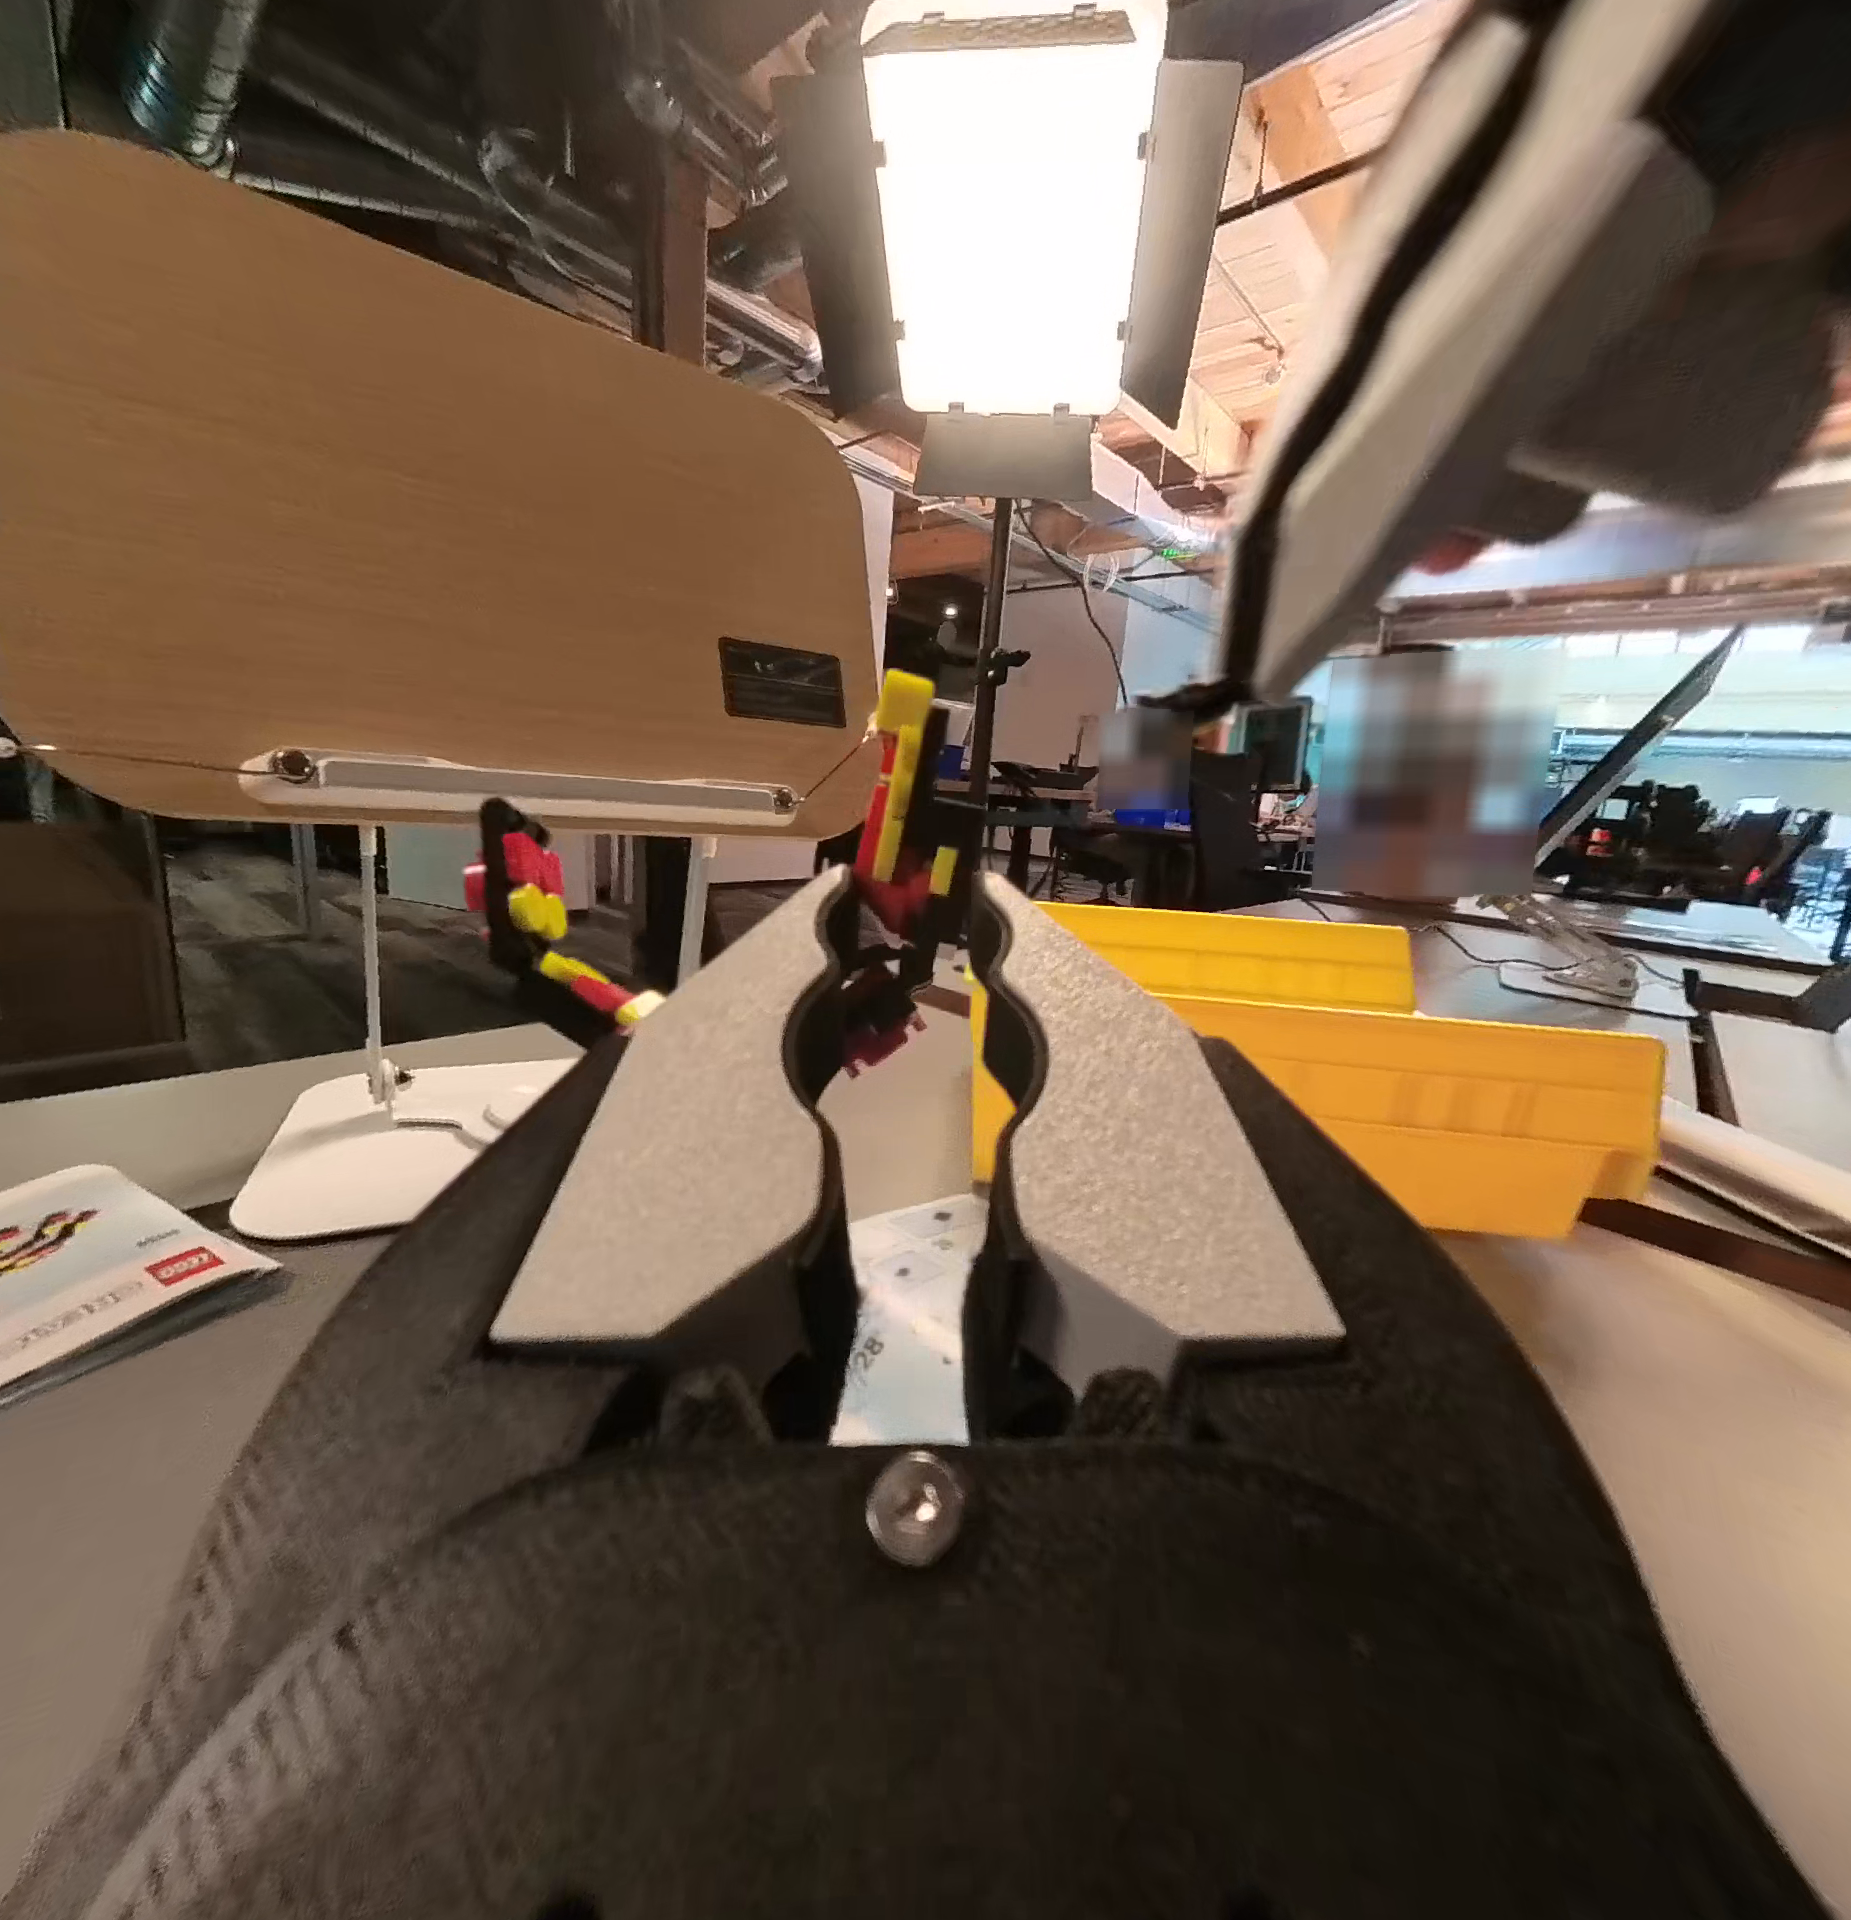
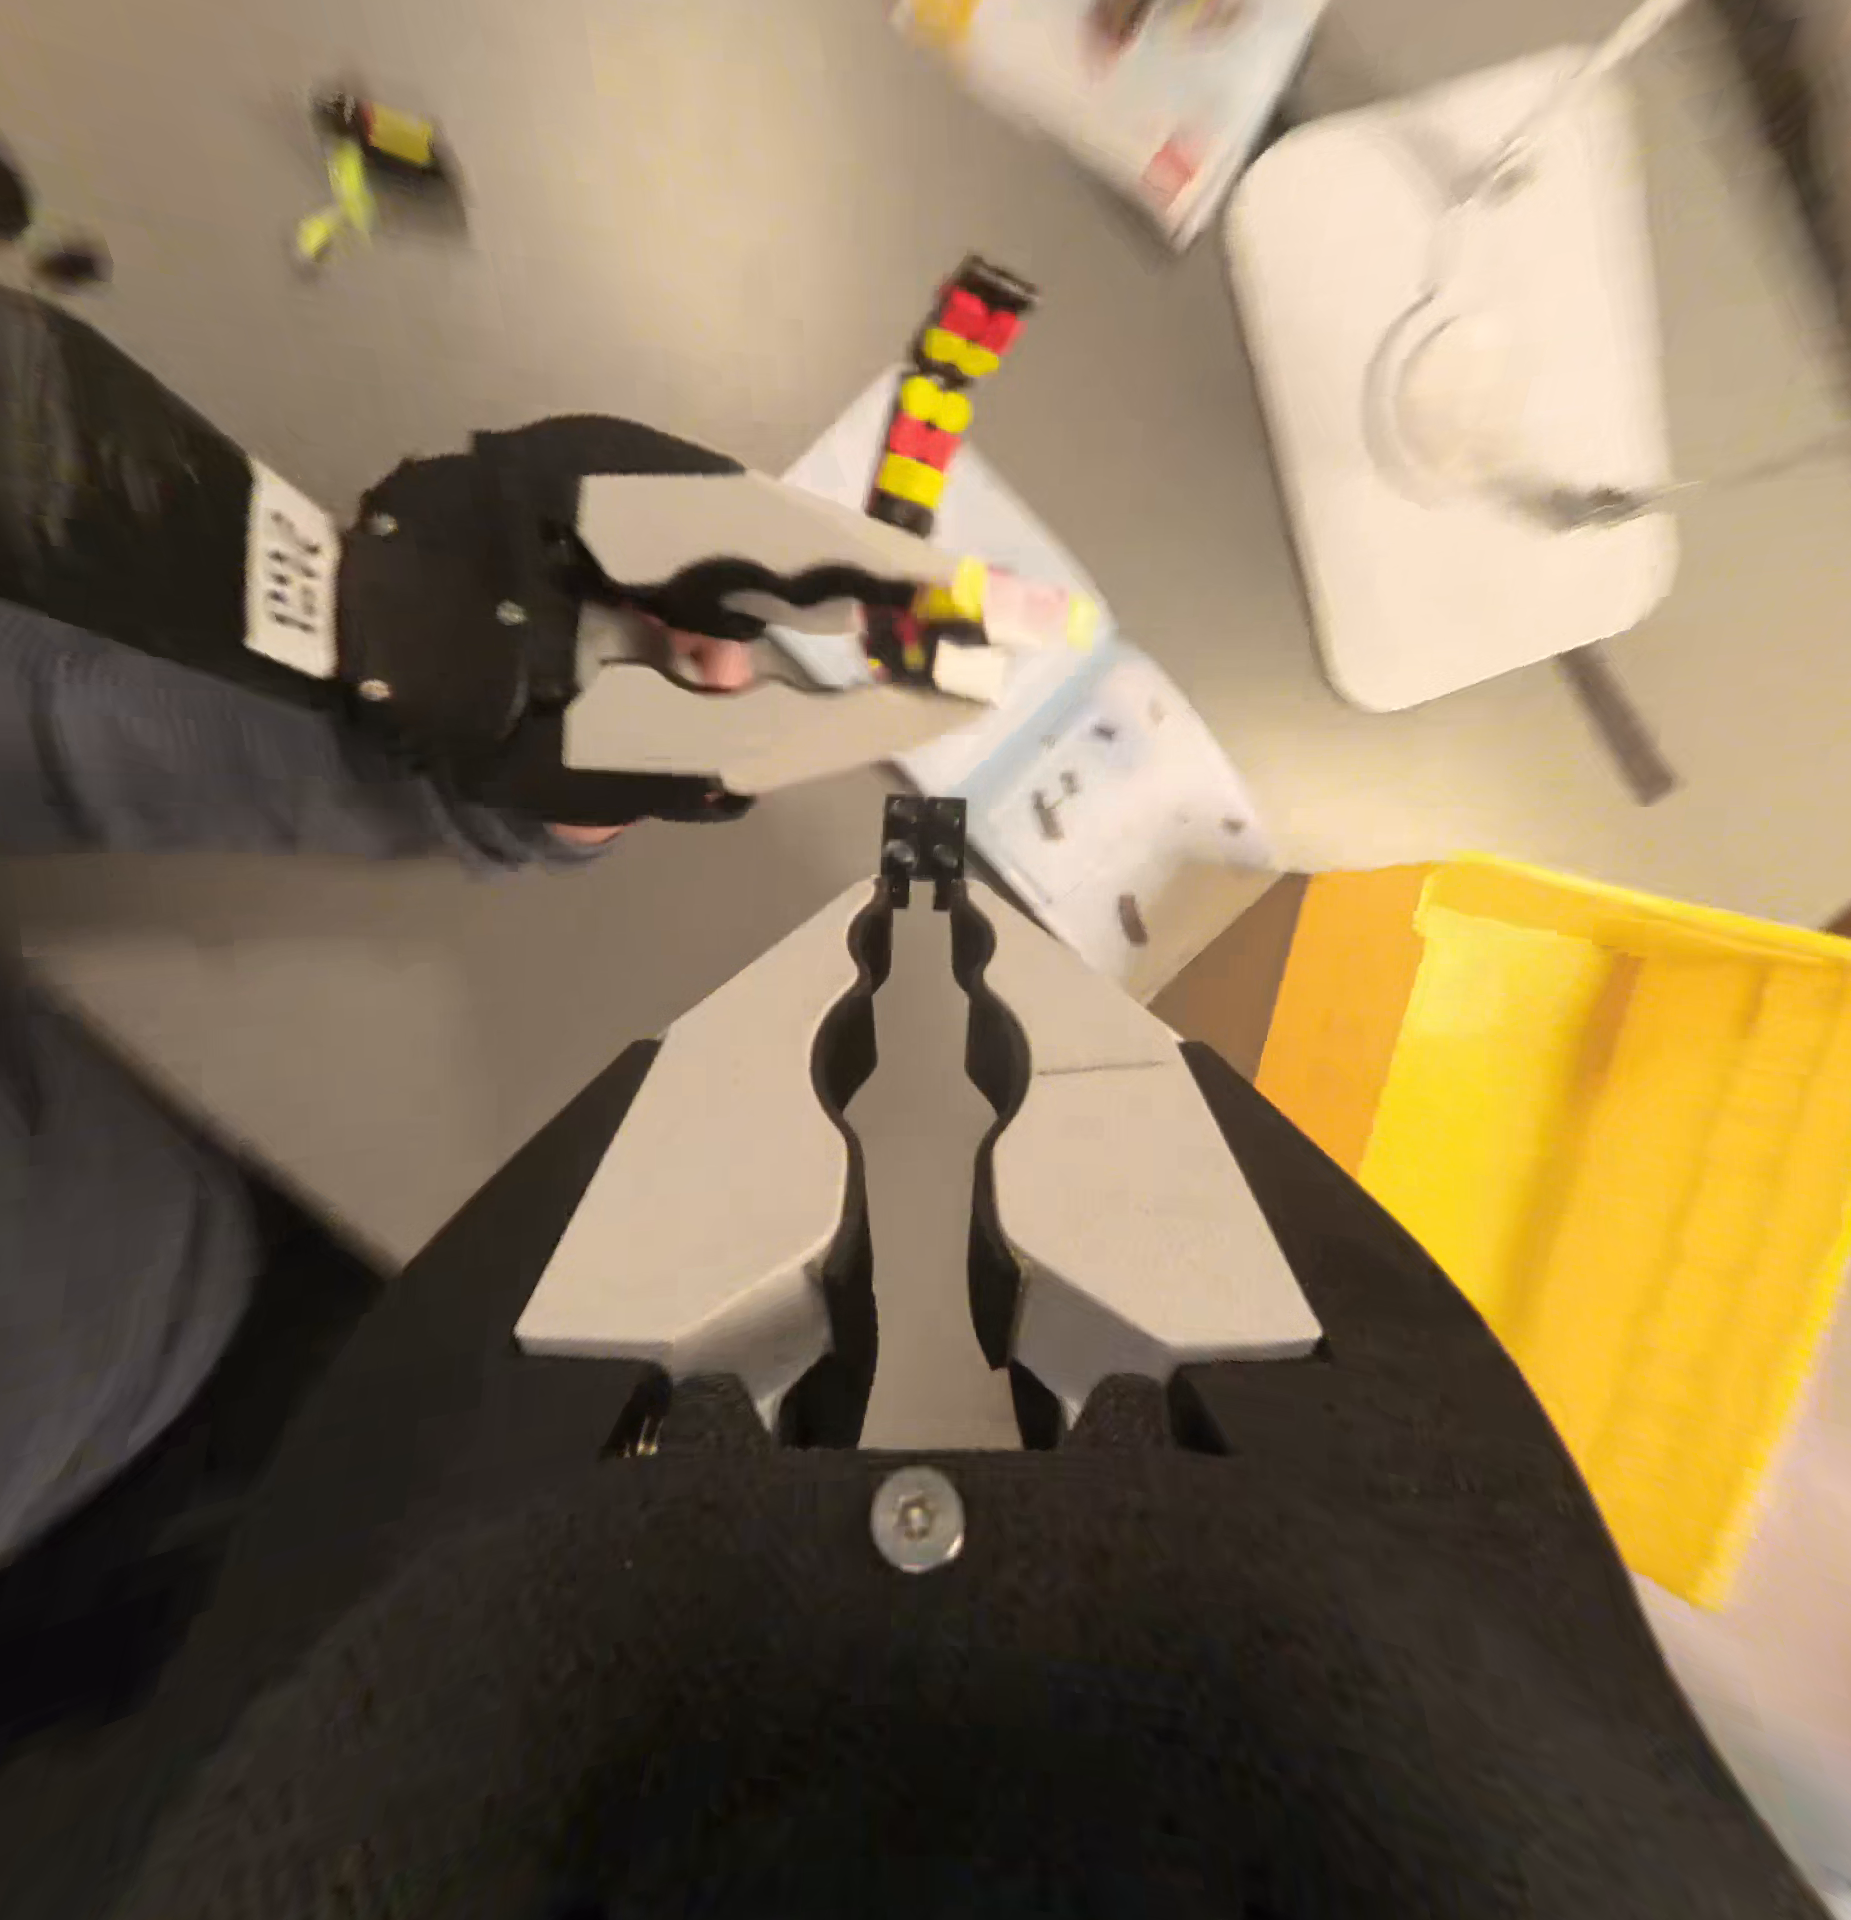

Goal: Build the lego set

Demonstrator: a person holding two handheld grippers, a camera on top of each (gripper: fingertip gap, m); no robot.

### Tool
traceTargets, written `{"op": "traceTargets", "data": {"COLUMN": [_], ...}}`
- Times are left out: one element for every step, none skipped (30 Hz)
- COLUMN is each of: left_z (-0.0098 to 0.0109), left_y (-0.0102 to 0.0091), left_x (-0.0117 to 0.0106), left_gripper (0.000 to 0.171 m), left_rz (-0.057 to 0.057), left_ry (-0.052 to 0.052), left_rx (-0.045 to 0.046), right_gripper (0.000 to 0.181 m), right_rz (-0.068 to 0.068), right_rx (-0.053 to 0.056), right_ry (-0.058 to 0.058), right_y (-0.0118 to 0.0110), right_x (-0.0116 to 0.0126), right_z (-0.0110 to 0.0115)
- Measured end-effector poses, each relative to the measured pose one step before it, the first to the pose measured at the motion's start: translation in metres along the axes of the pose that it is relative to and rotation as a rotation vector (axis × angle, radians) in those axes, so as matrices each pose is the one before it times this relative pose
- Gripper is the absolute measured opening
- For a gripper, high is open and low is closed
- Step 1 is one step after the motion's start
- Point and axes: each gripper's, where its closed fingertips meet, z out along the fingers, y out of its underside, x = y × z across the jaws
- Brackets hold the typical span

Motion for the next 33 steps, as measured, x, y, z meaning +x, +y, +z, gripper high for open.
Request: {"op": "traceTargets", "data": {"left_z": [-0.00047, -0.00091, -0.0013, -0.00115, -0.00084, -0.0005, -0.00046, -0.00039, -0.00027, -0.00026, -0.00026, 0.00008, 0.0002, 0.00011, 0.00021, 0.00009, 0.00014, 0.00009, -0.00007, 0.00006, -0.00003, 0.00004, 0.00004, 0.0001, 0.00015, 0.00008, 0.0001, -0.00001, 0.00004, -0.00001, -0.00006, 0.00013, 0.00006], "left_y": [-0.00044, -0.00097, -0.00176, -0.00265, -0.00289, -0.00234, -0.00166, -0.00145, -0.00111, -0.00153, -0.00152, -0.00061, 0.00015, 0.00054, 0.00035, -0.0003, -0.00021, 0.0, -0.00004, -0.0001, 0.0, -0.00015, 0.00024, 0.0005, 0.0004, 0.00054, 0.0004, 0.00043, 0.0, -0.00008, 0.00051, 0.00122, 0.00104], "left_x": [-0.00106, -0.00375, -0.00754, -0.00774, -0.00493, -0.00337, -0.00307, -0.00161, -0.00044, -0.00033, -0.00006, 0.00074, 0.00057, 0.00018, 0.00087, 0.00098, 0.00041, 0.00007, 0.00004, -0.00002, -0.00002, 0.00028, 0.00043, 0.00033, 0.00008, 0.00019, 0.00014, 0.00043, 0.00068, 0.00053, -0.0001, -0.00057, -0.00068], "left_gripper": [0.018, 0.018, 0.018, 0.018, 0.018, 0.018, 0.018, 0.019, 0.019, 0.018, 0.018, 0.019, 0.019, 0.019, 0.019, 0.019, 0.019, 0.019, 0.019, 0.018, 0.019, 0.018, 0.019, 0.019, 0.019, 0.019, 0.019, 0.019, 0.018, 0.019, 0.019, 0.019, 0.019], "left_rz": [-0.0059, 0.0092, 0.0141, -0.0039, -0.017, -0.0092, 0.005, 0.0118, 0.0115, 0.0087, 0.0047, 0.0033, 0.0037, 0.0033, 0.001, -0.0008, -0.0001, 0.0008, -0.002, -0.0062, -0.0081, -0.0089, -0.009, -0.0088, -0.0076, -0.0061, -0.0047, -0.0035, -0.0033, -0.0039, -0.0038, -0.0045, -0.008], "left_ry": [-0.0081, -0.0188, -0.0354, -0.0291, -0.0084, -0.0033, -0.0085, -0.0053, 0.0003, -0.0012, 0.0004, 0.0042, 0.0016, -0.0016, 0.0037, 0.0043, 0.0002, -0.0011, 0.0013, 0.0016, 0.0016, 0.0034, 0.0038, 0.0025, 0.0014, 0.0013, 0.001, 0.0025, 0.0039, 0.0012, -0.0016, -0.0027, -0.0008], "left_rx": [0.00141, 0.00279, 0.00537, 0.0093, 0.0095, 0.00675, 0.00613, 0.00687, 0.00477, 0.00672, 0.0071, 0.00206, -0.00126, -0.00251, -0.00124, 0.00153, 0.00047, -0.00026, 0.00117, 0.00039, 0.00011, 0.00176, -0.00053, -0.00182, -0.00115, -0.002, -0.00172, -0.00142, 0.00001, 0.00055, -0.00259, -0.0053, -0.00443], "right_gripper": [0.009, 0.009, 0.009, 0.009, 0.009, 0.009, 0.009, 0.009, 0.009, 0.009, 0.009, 0.009, 0.009, 0.009, 0.01, 0.01, 0.009, 0.009, 0.01, 0.009, 0.009, 0.009, 0.009, 0.009, 0.009, 0.009, 0.009, 0.009, 0.009, 0.009, 0.009, 0.009, 0.009], "right_rz": [-0.0164, -0.0173, -0.0174, -0.0167, -0.0139, -0.0076, -0.0059, -0.0031, -0.0008, -0.0049, -0.0059, -0.0008, 0.0001, 0.002, 0.0031, 0.0057, 0.0064, 0.0076, 0.0072, 0.0082, 0.0083, 0.0075, 0.0068, 0.0066, 0.0072, 0.0059, 0.003, -0.0008, -0.0027, -0.0017, -0.0015, -0.0011, 0.0007], "right_rx": [-0.062, -0.0574, -0.0549, -0.0515, -0.0453, -0.0315, -0.0336, -0.0376, -0.0434, -0.0527, -0.0448, -0.0336, -0.026, -0.0211, -0.0105, -0.0039, -0.0033, 0.0014, 0.0021, 0.0029, 0.0029, 0.0003, -0.0036, -0.0067, -0.0105, -0.0131, -0.0151, -0.0185, -0.0177, -0.0178, -0.0159, -0.0104, -0.0039], "right_ry": [-0.0303, -0.0174, -0.0121, -0.0076, -0.0101, -0.01, -0.022, -0.0186, -0.0043, 0.0008, 0.0001, -0.0027, -0.0066, -0.0027, 0.0027, 0.0014, -0.006, -0.0113, -0.0113, -0.0103, -0.0104, -0.0114, -0.0088, -0.0065, -0.008, -0.0066, -0.0039, -0.0068, -0.0053, 0.0039, 0.0069, 0.0106, 0.0084], "right_y": [-0.00857, -0.00815, -0.0074, -0.0066, -0.00655, -0.00756, -0.00634, -0.00463, -0.00254, 0.00026, 0.00039, -0.00008, -0.00017, 0.00014, -0.00045, -0.00075, -0.00012, -0.00046, -0.00012, -0.0002, -0.00009, 0.0, 0.00041, 0.00035, 0.0005, 0.00017, 0.00001, 0.00017, -0.00022, -0.00054, -0.00076, -0.00126, -0.00195], "right_x": [-0.00028, 0.00068, 0.00075, 0.00092, 0.00049, 0.00061, -0.00129, -0.00058, 0.0014, 0.0019, 0.00148, 0.00079, -0.00002, 0.00061, 0.00154, 0.00161, 0.00077, -0.00017, -0.00021, -0.00005, -0.00004, -0.00024, 0.00014, 0.00039, -0.00014, -0.00027, -0.00042, -0.00125, -0.00149, -0.0001, 0.00025, 0.00092, 0.0007], "right_z": [0.00094, 0.00087, 0.0009, 0.00077, 0.00085, 0.00081, 0.00085, 0.00072, 0.00049, 0.00065, 0.00091, 0.00086, 0.00073, 0.00029, -0.00003, -0.00035, -0.00045, -0.00026, -0.00023, -0.00009, -0.00007, -0.00003, -0.00035, -0.00039, -0.00044, -0.00048, -0.00031, 0.0001, 0.0005, 0.00054, 0.00066, 0.00024, -0.00012]}}
